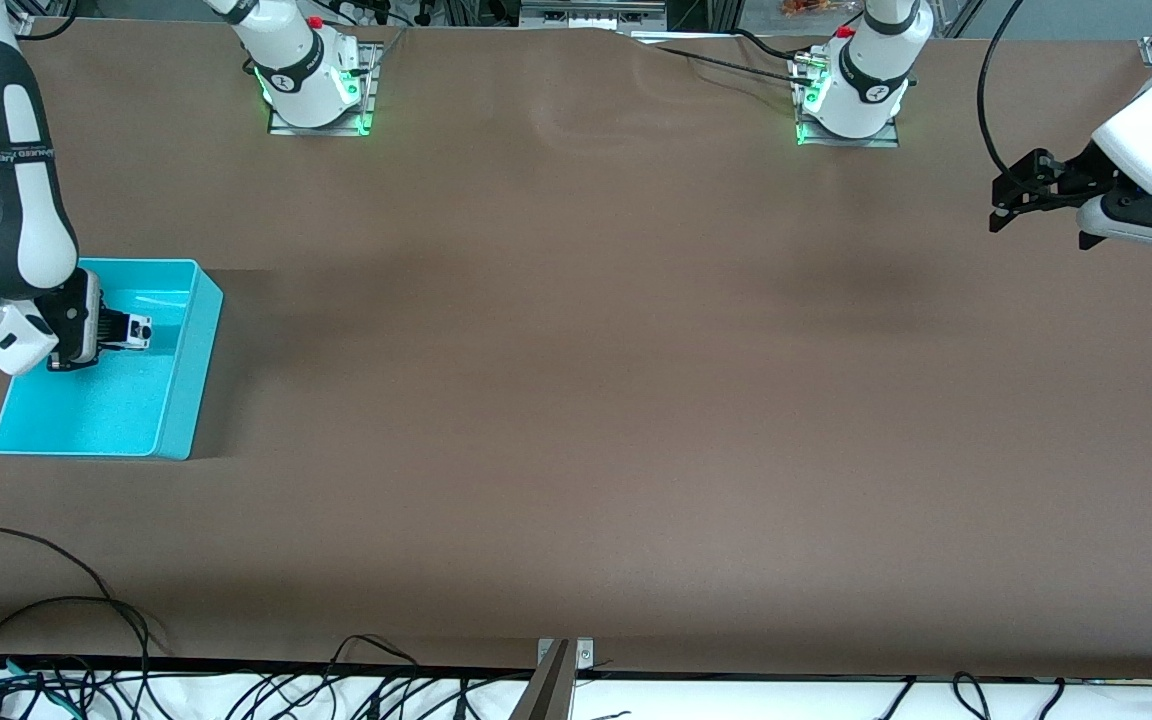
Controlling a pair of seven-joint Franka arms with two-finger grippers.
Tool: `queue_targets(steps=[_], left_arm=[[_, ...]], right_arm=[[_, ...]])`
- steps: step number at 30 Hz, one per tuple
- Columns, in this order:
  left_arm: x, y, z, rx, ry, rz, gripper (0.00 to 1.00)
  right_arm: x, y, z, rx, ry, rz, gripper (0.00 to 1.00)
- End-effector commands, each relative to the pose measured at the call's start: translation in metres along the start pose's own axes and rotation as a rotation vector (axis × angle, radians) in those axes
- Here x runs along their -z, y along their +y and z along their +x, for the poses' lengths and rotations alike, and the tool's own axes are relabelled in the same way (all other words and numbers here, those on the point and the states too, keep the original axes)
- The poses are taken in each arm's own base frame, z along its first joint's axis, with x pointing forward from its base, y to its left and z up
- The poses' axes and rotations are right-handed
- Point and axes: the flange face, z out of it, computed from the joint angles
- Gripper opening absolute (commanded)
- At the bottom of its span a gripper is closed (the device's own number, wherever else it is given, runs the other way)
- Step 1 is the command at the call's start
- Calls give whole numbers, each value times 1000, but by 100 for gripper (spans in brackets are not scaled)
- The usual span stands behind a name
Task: Wind and store white jeep toy
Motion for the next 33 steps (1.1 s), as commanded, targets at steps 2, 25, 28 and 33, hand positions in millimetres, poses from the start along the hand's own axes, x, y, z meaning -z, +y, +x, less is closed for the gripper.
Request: queue_targets(steps=[2,25,28,33], left_arm=[[5,0,8,7,3,-6,100],[4,-3,8,10,-2,-6,100],[4,-3,8,10,-2,-6,100],[4,-3,8,10,-2,-6,100]], right_arm=[[-21,-20,-12,6,31,-35,19],[-65,-17,-24,27,64,-47,29],[-68,-17,-26,24,64,-43,36],[-69,-17,-26,24,65,-41,60]])
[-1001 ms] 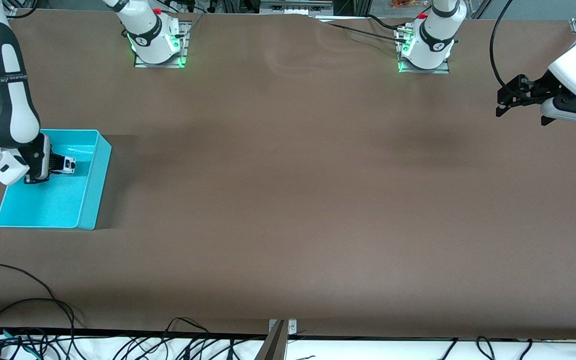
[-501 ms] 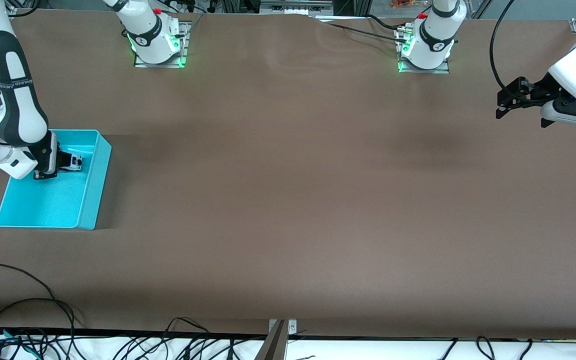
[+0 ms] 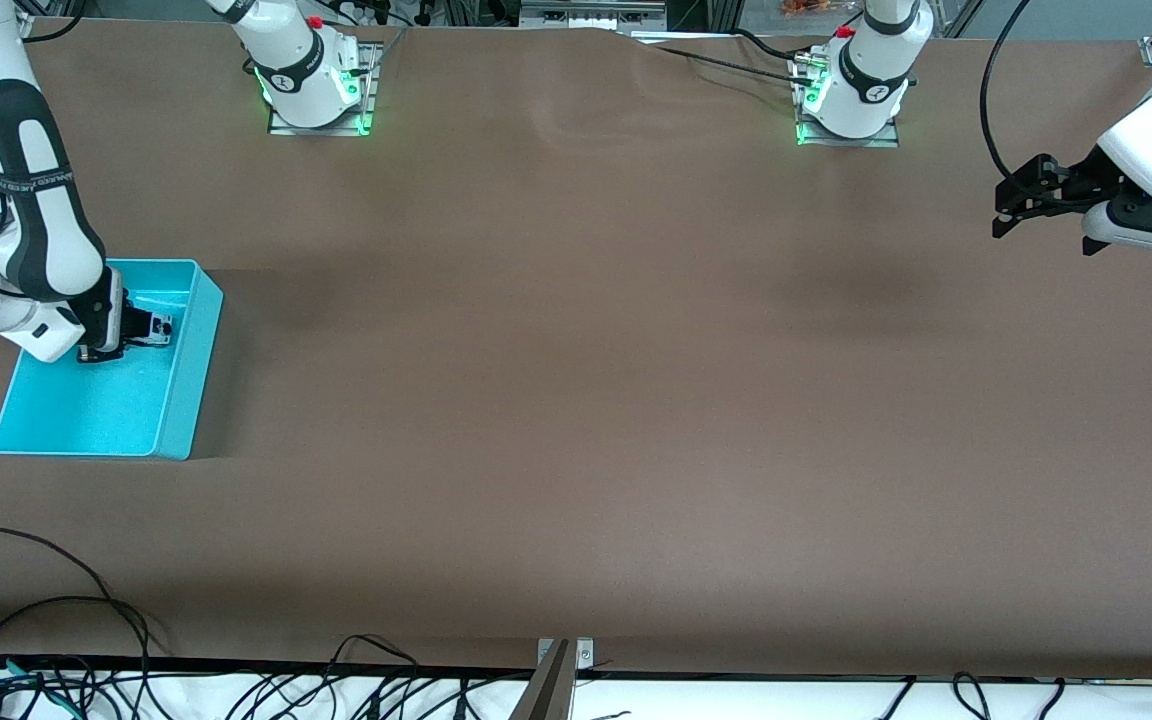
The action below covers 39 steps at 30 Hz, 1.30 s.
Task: Wind and store white jeep toy
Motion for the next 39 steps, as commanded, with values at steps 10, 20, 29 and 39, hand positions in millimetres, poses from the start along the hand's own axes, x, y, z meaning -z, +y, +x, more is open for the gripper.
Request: queue_targets(steps=[10,20,29,39], left_arm=[[5,-1,4,8,-1,-6,100],[5,0,4,7,-1,-6,100],[4,-2,4,7,-3,-6,100],[6,8,4,-10,-3,-5,100]], right_arm=[[9,0,-2,3,35,-22,100],[51,15,6,29,70,1,100],[125,26,30,24,107,-5,100],[225,45,87,-173,112,12,100]])
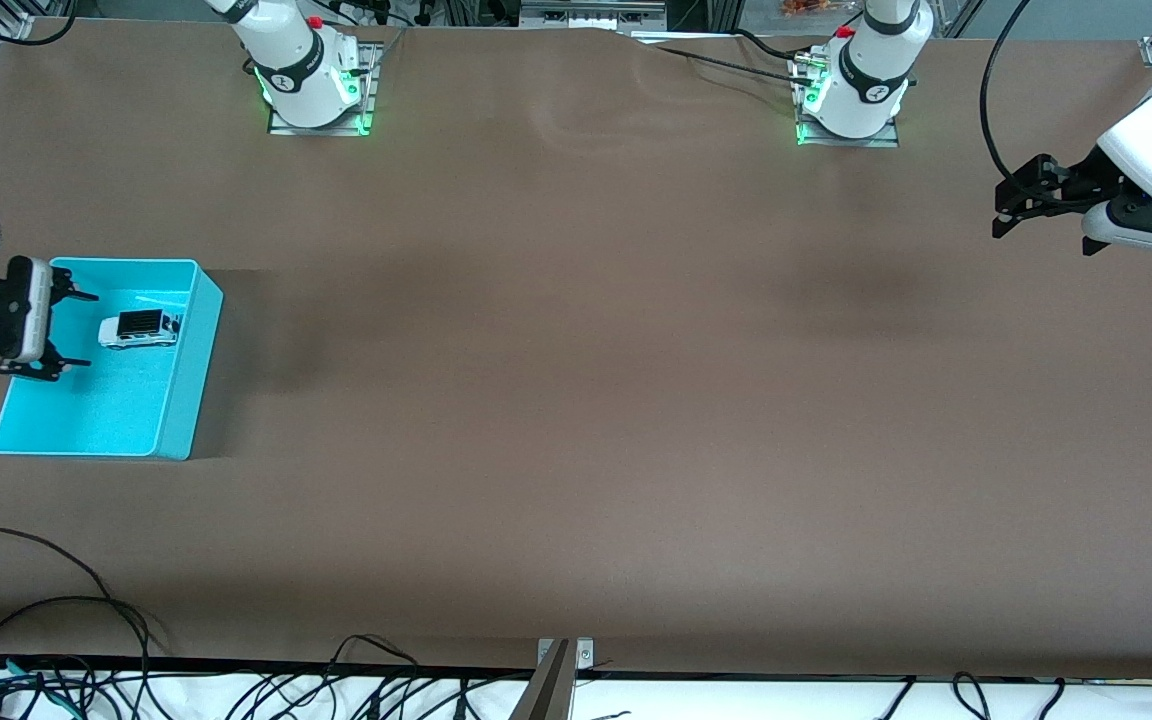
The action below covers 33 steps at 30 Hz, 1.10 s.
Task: Wind and store white jeep toy
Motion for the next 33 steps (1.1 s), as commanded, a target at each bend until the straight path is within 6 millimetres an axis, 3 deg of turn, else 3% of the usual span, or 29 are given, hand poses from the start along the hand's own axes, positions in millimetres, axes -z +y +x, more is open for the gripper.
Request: queue_targets(steps=[1,11,22,27,33], left_arm=[[6,6,4,-11,-3,-5,100],[9,22,4,-31,2,-8,100],[10,22,5,-29,6,-8,100],[10,22,5,-29,5,-8,100],[10,21,5,-28,6,-6,100]], right_arm=[[45,7,39,-112,3,4,100],[108,-12,114,-388,-58,-92,100],[119,-24,158,-886,-74,-85,100],[135,-28,181,-1100,-63,-111,100],[135,-29,194,-1285,-87,-151,100]])
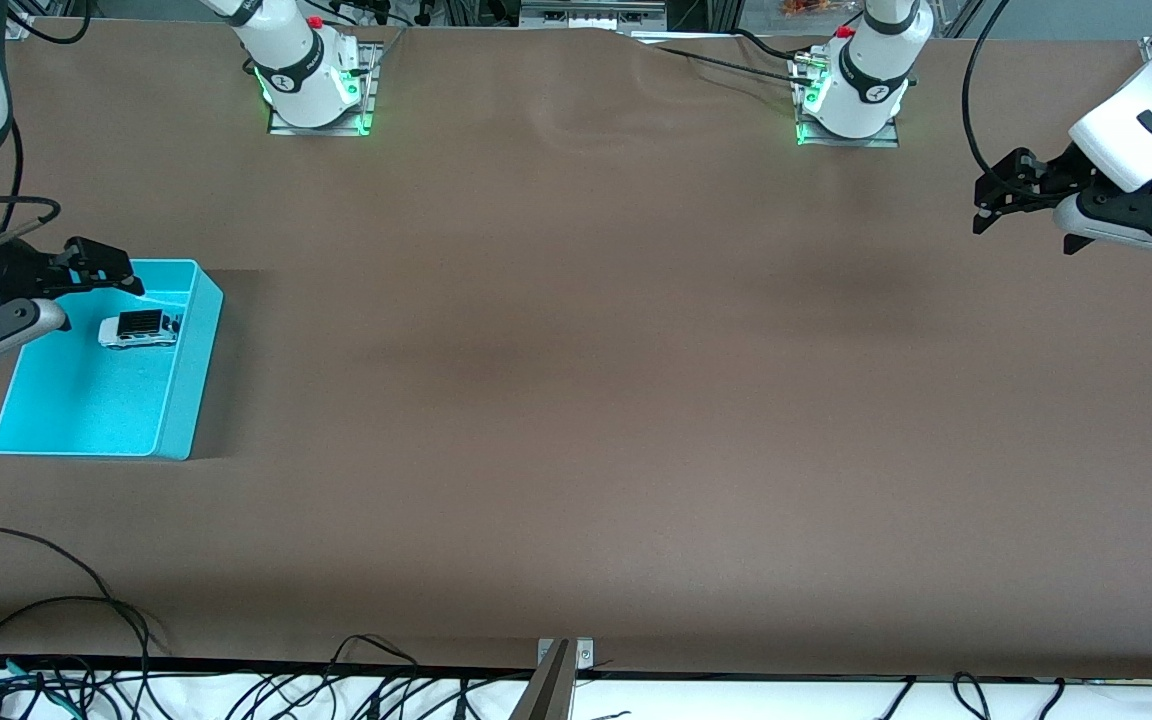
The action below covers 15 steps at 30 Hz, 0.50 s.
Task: Wind and store white jeep toy
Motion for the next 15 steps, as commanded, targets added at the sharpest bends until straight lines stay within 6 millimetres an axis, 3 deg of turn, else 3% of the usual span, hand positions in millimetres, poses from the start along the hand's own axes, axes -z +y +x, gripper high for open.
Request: queue_targets(steps=[1,8,15], left_arm=[[6,-1,3,10,-4,-9,100],[6,-1,3,11,-4,-9,100],[6,-3,2,11,-4,-9,100]], right_arm=[[8,-11,1,-140,-23,-58,100],[19,-15,1,-175,-5,-60,100],[30,-30,-3,-364,10,-65,100]])
